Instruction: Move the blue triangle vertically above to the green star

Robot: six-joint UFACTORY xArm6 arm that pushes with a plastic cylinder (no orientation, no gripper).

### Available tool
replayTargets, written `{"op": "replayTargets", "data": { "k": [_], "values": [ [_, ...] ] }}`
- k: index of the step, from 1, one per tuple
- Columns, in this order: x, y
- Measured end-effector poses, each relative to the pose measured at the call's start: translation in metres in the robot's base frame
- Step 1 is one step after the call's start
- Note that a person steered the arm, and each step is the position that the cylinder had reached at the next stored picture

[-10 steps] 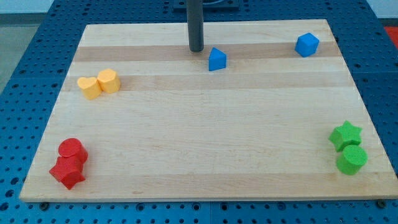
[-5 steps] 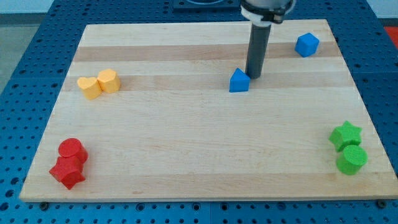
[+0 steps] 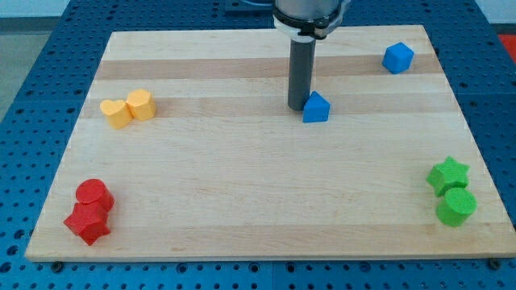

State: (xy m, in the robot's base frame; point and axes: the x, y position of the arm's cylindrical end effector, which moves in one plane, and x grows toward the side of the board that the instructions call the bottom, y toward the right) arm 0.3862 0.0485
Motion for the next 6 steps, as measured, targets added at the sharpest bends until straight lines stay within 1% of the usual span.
{"op": "replayTargets", "data": {
  "k": [1,2,3,5,6],
  "values": [
    [-0.001,0.023],
    [0.015,0.08],
    [0.03,0.107],
    [0.014,0.064],
    [0.046,0.063]
  ]
}}
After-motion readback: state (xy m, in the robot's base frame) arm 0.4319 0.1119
